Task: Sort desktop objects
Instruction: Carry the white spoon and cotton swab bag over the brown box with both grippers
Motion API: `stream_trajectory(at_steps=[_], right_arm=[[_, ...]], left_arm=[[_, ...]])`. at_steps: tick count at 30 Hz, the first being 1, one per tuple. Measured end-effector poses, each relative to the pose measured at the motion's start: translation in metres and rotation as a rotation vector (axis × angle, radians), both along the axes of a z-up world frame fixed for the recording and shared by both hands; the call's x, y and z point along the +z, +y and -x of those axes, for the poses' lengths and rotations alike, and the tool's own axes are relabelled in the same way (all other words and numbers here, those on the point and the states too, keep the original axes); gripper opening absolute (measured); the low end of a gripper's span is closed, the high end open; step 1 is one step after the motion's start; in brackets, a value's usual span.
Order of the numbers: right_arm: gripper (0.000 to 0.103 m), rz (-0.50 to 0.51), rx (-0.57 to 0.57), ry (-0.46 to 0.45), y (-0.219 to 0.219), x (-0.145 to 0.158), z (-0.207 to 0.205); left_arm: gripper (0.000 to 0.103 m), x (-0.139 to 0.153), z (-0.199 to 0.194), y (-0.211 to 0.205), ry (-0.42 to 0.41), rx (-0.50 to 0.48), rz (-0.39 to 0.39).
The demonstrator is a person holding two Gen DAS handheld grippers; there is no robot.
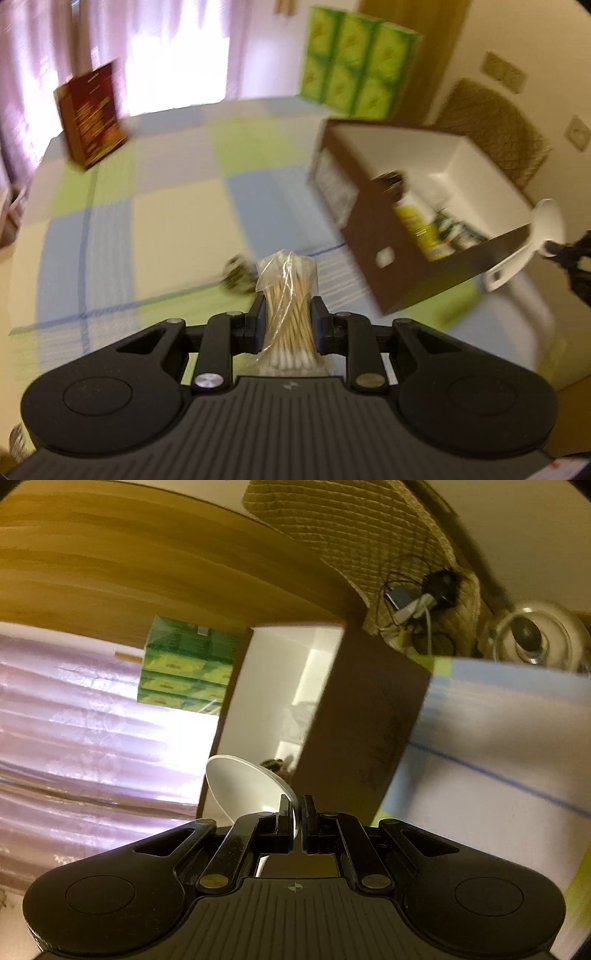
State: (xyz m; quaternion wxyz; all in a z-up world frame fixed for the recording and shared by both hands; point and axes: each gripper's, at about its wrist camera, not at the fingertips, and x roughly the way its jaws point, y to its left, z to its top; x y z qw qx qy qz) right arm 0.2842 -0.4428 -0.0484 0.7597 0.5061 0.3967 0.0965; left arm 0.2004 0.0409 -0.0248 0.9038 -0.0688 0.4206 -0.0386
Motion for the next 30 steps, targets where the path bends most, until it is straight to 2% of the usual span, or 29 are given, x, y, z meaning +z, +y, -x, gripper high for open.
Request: stream_trajectory(at_steps=[6,12,20,30], right_arm=[[0.0,0.023,0.064,-0.055,-0.01,0.017,-0.04],[0.001,0.091,0.174,-0.085,-0.004,0.026,-0.093],[0.001,0.226,0.377,-0.094,0.03,0.023,-0.161],[0.001,0.411,0.66,-0.068,0.102,-0.005,-0.212]], left_arm=[[0.02,0.026,-0.044,-0.058,-0.074,-0.099,0.016],[0.02,0.036,-0.095,-0.106,-0.098,-0.132,0.001],[0.02,0.021,-0.153,-0.138,-0.039,-0.077,-0.03],[0.02,-0.017,-0.187,-0.151,0.068,-0.003,-0.072]])
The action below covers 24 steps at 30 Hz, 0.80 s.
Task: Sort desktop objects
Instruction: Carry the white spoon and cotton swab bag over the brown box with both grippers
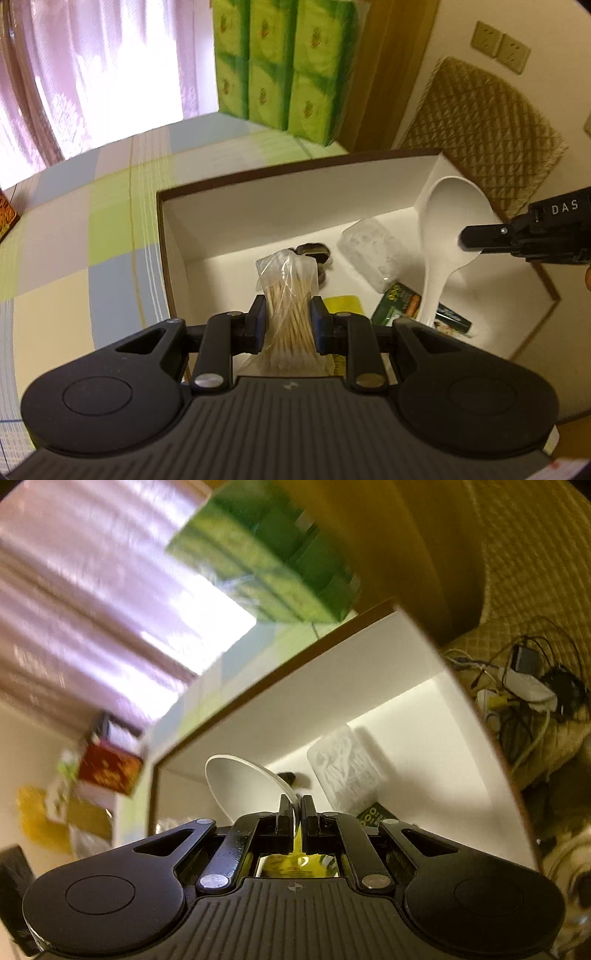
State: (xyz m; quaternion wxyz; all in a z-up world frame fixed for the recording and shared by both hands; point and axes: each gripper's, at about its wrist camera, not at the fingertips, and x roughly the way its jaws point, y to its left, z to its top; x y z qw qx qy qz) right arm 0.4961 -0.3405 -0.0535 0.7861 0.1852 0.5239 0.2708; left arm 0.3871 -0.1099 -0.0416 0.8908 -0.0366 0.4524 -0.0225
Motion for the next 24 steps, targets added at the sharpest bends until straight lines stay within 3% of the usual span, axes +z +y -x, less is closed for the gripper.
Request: stream_trajectory(at_steps=[9,19,20,22,23,24], right_arm=[[0.001,0.157,0.127,0.021,0.035,-0.038,-0.018],[0.002,0.21,0.208,-0.033,0.059,-0.045,-0.024],[0.007,0.206,0.218,-0.046,0.06,-0.044,-0.023],[0.037,0.2,0.218,-0.06,0.059,-0.042,-0.023],[0.063,0.193,0.214,-0.072,0.058,-0.04,-0.022],[0.067,0.187,0.21,-0.095,0.056,-0.038,-0.021]], left_arm=[[0.02,-0.024,-0.017,-0.007,0.056,0.029,-0.044],[0.02,-0.041,-0.033,-0.01,0.104,0.041,-0.085],[0.02,-0.043,-0.034,-0.01,0.107,0.04,-0.091],[0.02,-0.046,-0.036,-0.01,0.115,0.039,-0.096],[0.02,-0.047,-0.037,-0.009,0.12,0.04,-0.097],[0.02,-0.049,-0.038,-0.009,0.123,0.041,-0.099]])
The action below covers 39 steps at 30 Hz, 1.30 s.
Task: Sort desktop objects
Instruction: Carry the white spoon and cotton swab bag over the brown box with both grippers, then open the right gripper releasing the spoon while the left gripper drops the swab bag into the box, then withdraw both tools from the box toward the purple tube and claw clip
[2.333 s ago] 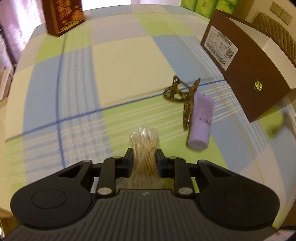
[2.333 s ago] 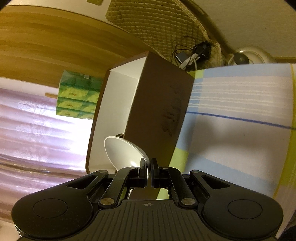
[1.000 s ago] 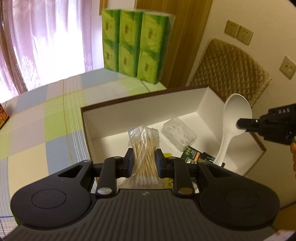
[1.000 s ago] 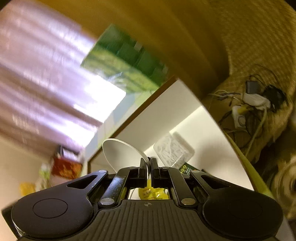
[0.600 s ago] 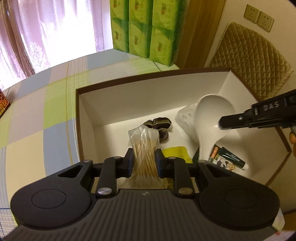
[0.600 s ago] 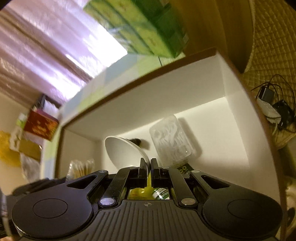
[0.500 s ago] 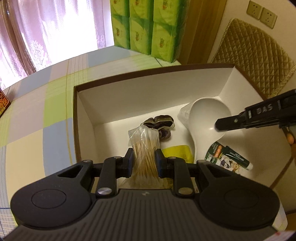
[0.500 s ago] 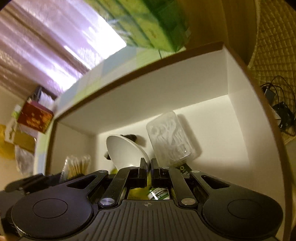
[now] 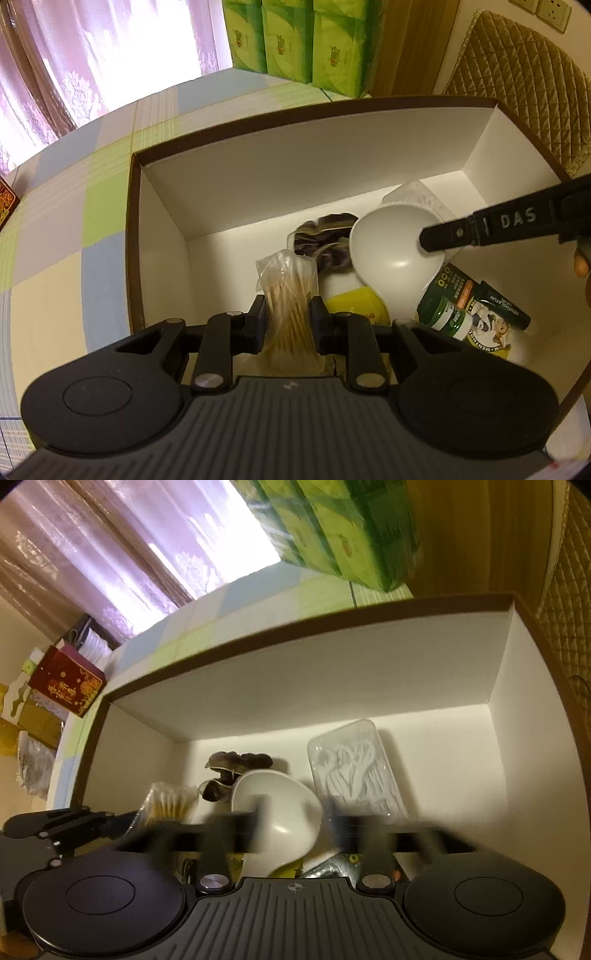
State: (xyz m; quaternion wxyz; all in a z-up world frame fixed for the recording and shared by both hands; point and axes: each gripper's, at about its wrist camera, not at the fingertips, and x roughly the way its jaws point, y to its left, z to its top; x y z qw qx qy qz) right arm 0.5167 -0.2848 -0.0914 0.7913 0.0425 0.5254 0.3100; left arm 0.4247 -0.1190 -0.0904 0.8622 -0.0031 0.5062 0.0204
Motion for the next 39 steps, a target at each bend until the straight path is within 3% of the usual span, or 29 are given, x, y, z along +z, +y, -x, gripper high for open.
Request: stream_trajectory(at_steps=[7,13,17,21,23,30,39], right_arm=[[0.069,-0.017,0.008,0.005,-0.01,0.012,0.001],[0.089,0.028,0.099,-0.051,-0.012,0.023,0.015],[0.096,0.075,0.179,-0.072,-0.014,0.026,0.03],[0.1,0.13,0.241,-0.109,-0.016,0.028,0.048],[0.101,0.151,0.259,-0.119,-0.018,0.028,0.055],[0.101,0.17,0.272,-0.144,-0.024,0.032,0.076],[0.101,0.19,0.21,-0.195,-0.03,0.039,0.091]], left_arm=[[0.02,-0.005,-0.004,0.0,0.008,-0.005,-0.025],[0.022,-0.003,-0.007,0.002,-0.009,-0.009,-0.033],[0.043,0.004,-0.004,-0.002,-0.029,-0.029,-0.025],[0.055,0.013,0.003,-0.009,-0.043,-0.05,-0.03],[0.071,0.018,0.009,-0.01,-0.045,-0.042,-0.028],[0.079,0.037,0.032,-0.005,-0.049,-0.006,0.002],[0.086,0.058,0.066,-0.003,-0.066,0.038,0.027]])
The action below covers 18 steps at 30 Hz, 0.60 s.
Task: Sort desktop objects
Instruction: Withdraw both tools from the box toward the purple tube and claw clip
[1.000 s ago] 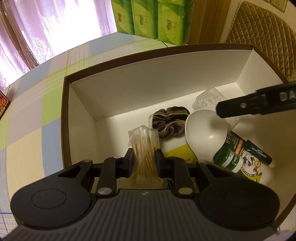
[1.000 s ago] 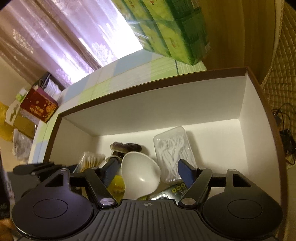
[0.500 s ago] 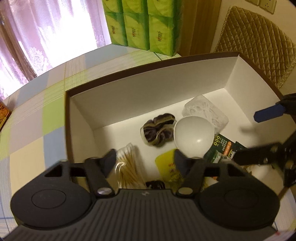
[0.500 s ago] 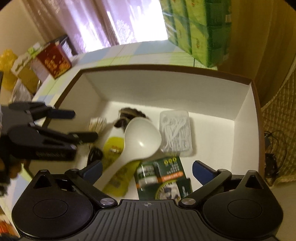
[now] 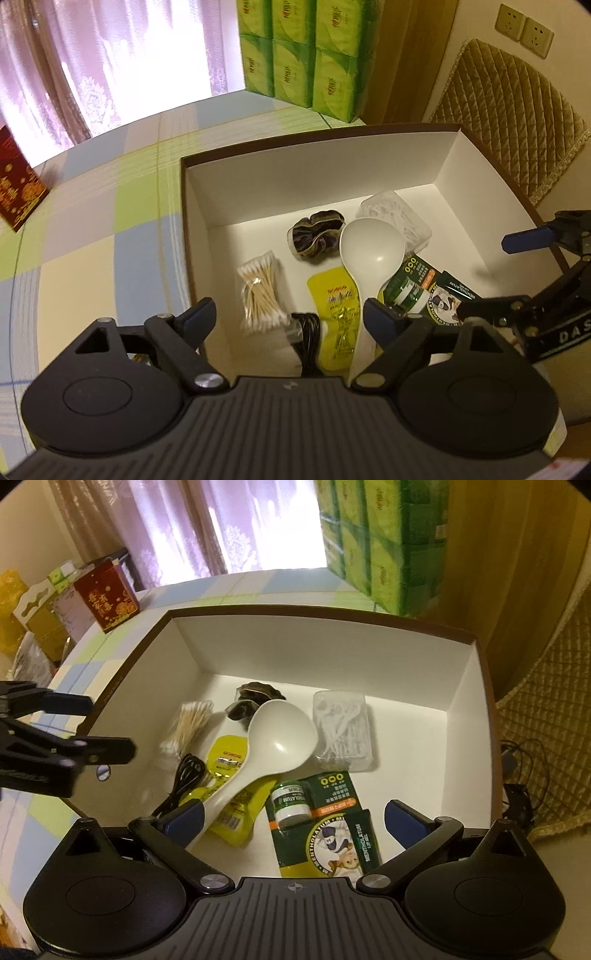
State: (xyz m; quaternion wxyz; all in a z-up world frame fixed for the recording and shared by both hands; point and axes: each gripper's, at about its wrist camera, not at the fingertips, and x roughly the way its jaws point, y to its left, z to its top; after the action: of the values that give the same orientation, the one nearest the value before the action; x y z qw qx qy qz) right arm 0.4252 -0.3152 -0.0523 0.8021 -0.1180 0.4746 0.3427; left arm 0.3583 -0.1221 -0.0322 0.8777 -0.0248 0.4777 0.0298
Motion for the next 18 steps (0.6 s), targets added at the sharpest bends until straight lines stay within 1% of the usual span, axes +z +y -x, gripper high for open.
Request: stream_trajectory(at_steps=[8,11,18], right_arm=[[0.101,-0.025,-0.039,-0.053,-0.01,0.01,0.018],[0.101,-0.036,-0.055,-0.072,-0.012,0.015,0.025],[0.101,-0.042,-0.07,-0.101,-0.013,0.022,0.042]], left_arm=[[0.089,0.022,0.025,-0.004,-0.041,0.019,-0.019],[0.089,0.025,0.032,-0.006,-0.051,0.022,-0.032],[0.091,0.032,0.048,-0.011,-0.062,0.018,-0.034]])
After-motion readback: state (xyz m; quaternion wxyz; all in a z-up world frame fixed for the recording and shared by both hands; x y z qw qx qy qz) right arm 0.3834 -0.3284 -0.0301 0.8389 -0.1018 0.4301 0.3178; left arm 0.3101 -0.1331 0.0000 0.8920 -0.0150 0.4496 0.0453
